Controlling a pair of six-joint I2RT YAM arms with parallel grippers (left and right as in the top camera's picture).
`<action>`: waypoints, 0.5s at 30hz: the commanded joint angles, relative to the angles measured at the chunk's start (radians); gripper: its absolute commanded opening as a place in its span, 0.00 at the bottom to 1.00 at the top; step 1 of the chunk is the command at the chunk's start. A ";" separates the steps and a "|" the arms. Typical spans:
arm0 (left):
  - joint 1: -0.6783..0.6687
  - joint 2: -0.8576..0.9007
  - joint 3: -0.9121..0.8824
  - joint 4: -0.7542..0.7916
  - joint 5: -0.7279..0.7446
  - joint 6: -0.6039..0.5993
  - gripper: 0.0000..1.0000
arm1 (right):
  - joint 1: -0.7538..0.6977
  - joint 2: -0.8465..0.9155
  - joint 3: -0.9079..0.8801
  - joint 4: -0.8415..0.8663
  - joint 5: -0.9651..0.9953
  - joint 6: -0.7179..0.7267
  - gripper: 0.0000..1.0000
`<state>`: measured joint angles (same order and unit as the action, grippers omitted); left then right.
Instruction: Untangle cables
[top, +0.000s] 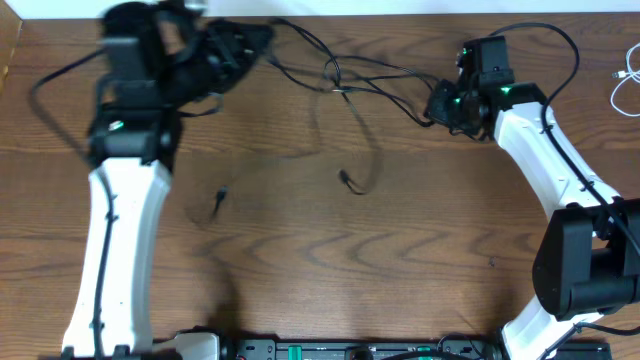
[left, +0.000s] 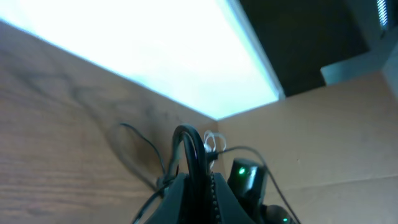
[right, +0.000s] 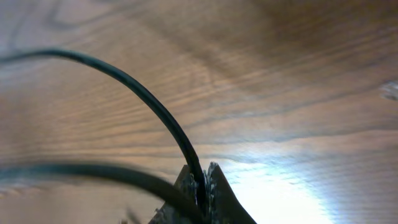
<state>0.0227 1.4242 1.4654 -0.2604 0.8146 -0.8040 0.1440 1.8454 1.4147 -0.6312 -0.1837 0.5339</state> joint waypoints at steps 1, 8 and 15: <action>0.072 -0.055 0.012 0.016 0.017 0.025 0.07 | -0.055 0.006 0.006 -0.048 0.043 -0.088 0.01; 0.158 -0.064 0.012 0.015 0.061 0.044 0.07 | -0.177 0.006 0.006 -0.175 0.044 -0.151 0.01; 0.167 -0.064 0.012 0.014 0.061 0.068 0.07 | -0.251 0.006 0.006 -0.219 -0.062 -0.284 0.01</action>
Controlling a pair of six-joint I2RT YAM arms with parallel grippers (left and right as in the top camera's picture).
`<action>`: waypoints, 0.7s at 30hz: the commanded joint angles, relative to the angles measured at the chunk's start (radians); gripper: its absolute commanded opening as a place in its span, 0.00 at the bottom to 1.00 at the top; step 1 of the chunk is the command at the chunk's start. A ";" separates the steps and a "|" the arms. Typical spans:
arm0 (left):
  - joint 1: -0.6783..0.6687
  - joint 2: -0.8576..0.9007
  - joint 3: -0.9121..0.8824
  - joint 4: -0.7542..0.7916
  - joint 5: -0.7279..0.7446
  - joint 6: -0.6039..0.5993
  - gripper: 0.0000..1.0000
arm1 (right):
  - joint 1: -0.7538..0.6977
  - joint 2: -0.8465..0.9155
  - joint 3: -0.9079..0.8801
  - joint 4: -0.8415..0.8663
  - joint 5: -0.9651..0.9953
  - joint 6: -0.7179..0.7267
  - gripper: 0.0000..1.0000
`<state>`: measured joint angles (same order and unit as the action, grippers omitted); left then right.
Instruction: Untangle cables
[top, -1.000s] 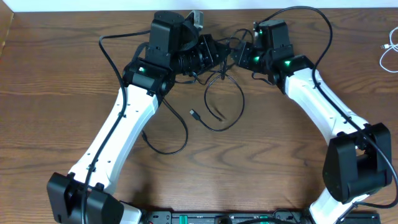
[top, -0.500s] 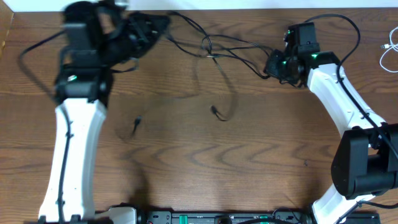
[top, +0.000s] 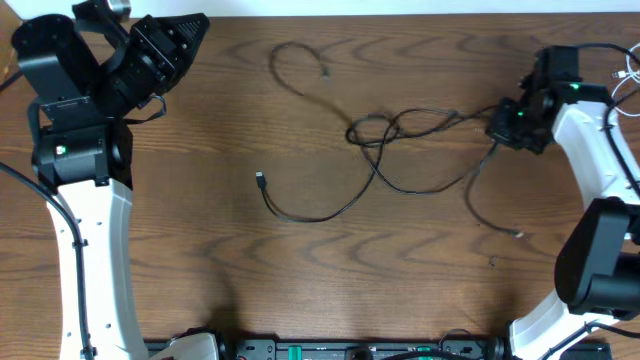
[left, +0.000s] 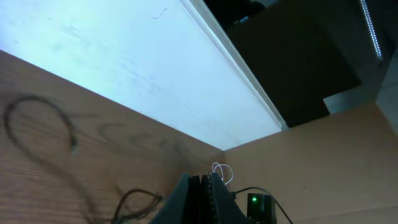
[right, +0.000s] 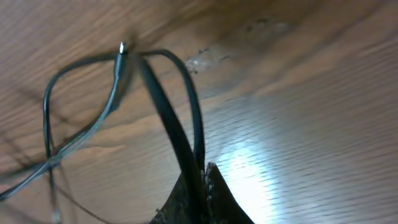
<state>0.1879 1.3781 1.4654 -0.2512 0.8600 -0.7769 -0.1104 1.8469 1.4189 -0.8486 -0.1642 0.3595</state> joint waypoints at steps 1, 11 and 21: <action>0.000 -0.018 0.012 -0.001 0.016 0.044 0.07 | 0.008 0.005 0.002 -0.001 -0.126 -0.148 0.01; -0.162 0.047 0.012 -0.217 -0.066 0.322 0.08 | 0.084 -0.005 0.007 0.001 -0.262 -0.219 0.01; -0.318 0.227 0.012 -0.235 -0.175 0.343 0.37 | 0.084 -0.206 0.011 -0.005 -0.249 -0.231 0.02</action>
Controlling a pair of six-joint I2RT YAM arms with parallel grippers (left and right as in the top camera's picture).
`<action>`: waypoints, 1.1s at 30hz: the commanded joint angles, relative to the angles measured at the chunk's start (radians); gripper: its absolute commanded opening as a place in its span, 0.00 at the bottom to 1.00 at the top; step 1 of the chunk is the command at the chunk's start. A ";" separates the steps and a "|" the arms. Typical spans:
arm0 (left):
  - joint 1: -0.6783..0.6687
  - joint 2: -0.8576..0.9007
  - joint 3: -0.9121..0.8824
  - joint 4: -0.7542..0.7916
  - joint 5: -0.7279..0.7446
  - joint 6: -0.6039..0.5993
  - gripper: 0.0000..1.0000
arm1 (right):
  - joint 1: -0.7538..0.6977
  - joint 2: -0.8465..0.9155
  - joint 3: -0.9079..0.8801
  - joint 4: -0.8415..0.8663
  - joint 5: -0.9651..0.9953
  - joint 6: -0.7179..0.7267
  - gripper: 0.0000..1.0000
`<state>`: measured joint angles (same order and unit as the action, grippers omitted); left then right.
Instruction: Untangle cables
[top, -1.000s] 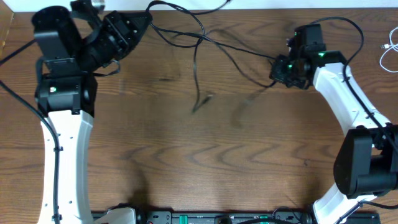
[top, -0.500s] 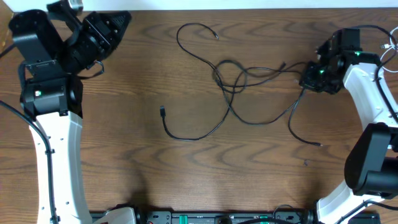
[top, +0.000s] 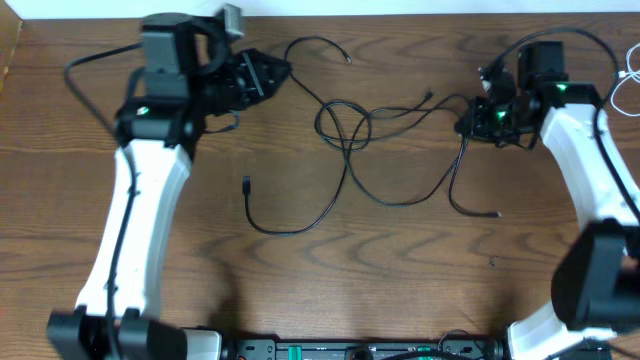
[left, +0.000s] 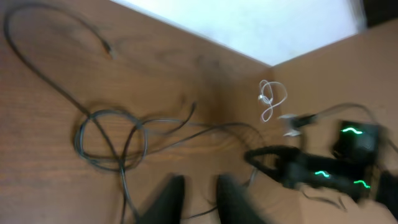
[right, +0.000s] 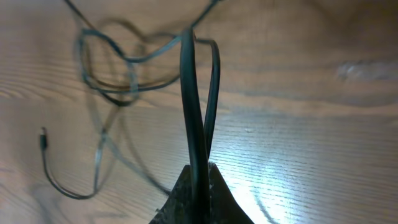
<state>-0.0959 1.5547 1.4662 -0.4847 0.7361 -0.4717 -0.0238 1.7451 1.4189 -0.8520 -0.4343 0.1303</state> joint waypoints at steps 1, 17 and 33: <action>-0.049 0.074 0.011 -0.002 -0.073 0.038 0.46 | -0.002 -0.114 0.011 -0.003 0.035 0.010 0.06; -0.238 0.402 0.011 0.127 -0.450 0.038 0.63 | -0.002 -0.095 0.006 -0.046 0.070 0.021 0.68; -0.263 0.617 0.011 0.314 -0.584 0.120 0.59 | -0.001 -0.095 0.006 -0.051 0.070 0.021 0.69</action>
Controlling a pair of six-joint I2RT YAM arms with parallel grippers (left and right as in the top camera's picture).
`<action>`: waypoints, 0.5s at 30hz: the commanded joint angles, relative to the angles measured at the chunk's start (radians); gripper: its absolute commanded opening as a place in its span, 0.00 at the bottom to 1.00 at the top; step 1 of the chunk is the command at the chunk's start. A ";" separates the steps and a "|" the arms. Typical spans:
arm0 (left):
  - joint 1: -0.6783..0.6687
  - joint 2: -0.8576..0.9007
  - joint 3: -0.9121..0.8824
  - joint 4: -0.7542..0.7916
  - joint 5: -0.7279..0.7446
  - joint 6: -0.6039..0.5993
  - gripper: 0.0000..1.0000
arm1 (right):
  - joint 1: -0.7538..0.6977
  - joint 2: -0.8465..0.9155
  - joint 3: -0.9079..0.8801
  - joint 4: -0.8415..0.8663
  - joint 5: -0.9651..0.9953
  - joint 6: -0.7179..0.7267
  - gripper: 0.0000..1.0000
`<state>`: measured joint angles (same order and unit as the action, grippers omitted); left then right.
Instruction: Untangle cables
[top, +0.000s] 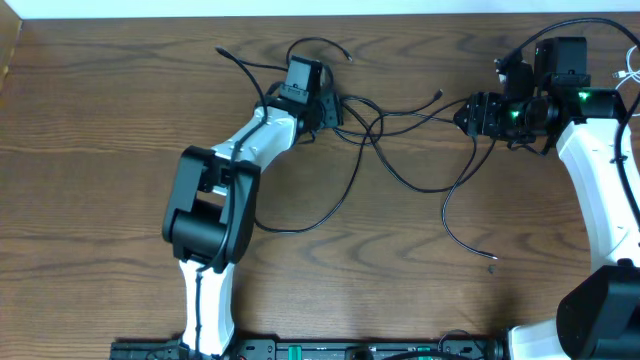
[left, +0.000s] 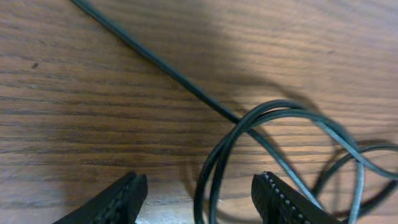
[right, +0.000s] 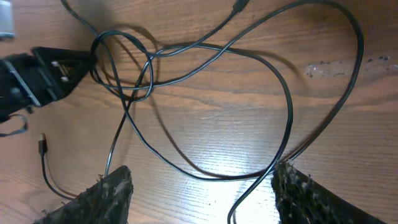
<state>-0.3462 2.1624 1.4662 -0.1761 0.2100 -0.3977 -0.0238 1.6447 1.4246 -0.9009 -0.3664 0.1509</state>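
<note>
Thin black cables lie in a loose tangle (top: 352, 115) at the back middle of the wooden table, with loose ends trailing left, front and right. My left gripper (top: 327, 112) is low at the tangle's left side and open (left: 202, 205), with a doubled cable loop (left: 211, 180) between its fingers. My right gripper (top: 472, 110) hovers to the right of the tangle, open wide (right: 205, 199), holding nothing. Its view looks down on the knot (right: 124, 68) and a long cable loop (right: 286, 118) lying on the wood.
A small white cable (top: 628, 78) lies at the far right edge. The table's back edge (top: 400, 15) runs close behind the tangle. One black cable end (top: 490, 256) reaches toward the front right.
My right gripper, then shut on a cable, is now open and the cable lies on the table. My left gripper has moved right to the knot, open wider around a loop.
First both grippers were shut on cable at the back of the table. Then the left one was shut and empty at the far left, the right still holding. Later the left was opening near the back middle. Now both are open at the tangle.
</note>
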 joint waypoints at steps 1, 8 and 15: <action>-0.016 0.012 0.011 0.005 -0.083 0.050 0.58 | -0.001 0.005 0.000 -0.002 0.002 0.000 0.69; -0.046 0.027 0.011 0.010 -0.118 0.119 0.50 | 0.000 0.005 -0.002 -0.002 0.002 0.000 0.70; -0.060 0.060 0.010 -0.001 -0.118 0.136 0.35 | -0.001 0.005 -0.012 -0.006 0.002 -0.003 0.70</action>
<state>-0.4068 2.1864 1.4662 -0.1688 0.1097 -0.2836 -0.0238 1.6447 1.4239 -0.9035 -0.3664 0.1509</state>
